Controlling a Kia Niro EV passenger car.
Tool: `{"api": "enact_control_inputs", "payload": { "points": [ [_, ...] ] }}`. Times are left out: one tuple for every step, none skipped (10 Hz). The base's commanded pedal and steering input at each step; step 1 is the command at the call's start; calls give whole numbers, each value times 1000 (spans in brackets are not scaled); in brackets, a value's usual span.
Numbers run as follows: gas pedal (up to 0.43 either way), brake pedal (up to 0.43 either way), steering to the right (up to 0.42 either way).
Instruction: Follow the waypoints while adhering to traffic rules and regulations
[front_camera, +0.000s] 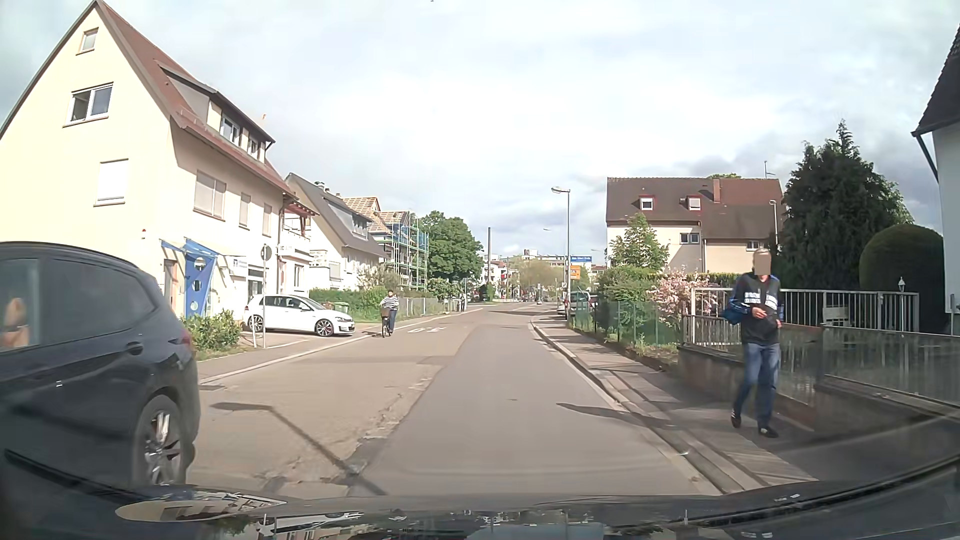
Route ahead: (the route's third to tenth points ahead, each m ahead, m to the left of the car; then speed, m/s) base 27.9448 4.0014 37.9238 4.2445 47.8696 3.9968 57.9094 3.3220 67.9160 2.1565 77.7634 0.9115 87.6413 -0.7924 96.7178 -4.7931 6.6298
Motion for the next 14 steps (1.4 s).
{"api": "enact_control_inputs", "payload": {
  "points": [
    [59,0,0],
    [67,0,0],
    [67,0,-1],
    [67,0,-1],
    [67,0,-1],
    [67,0,-1],
    [67,0,-1],
    [67,0,0],
    [67,0,0],
    [67,0,0],
    [79,0,-1],
    [79,0,-1],
    [79,0,0],
    [79,0,1]
  ]
}}
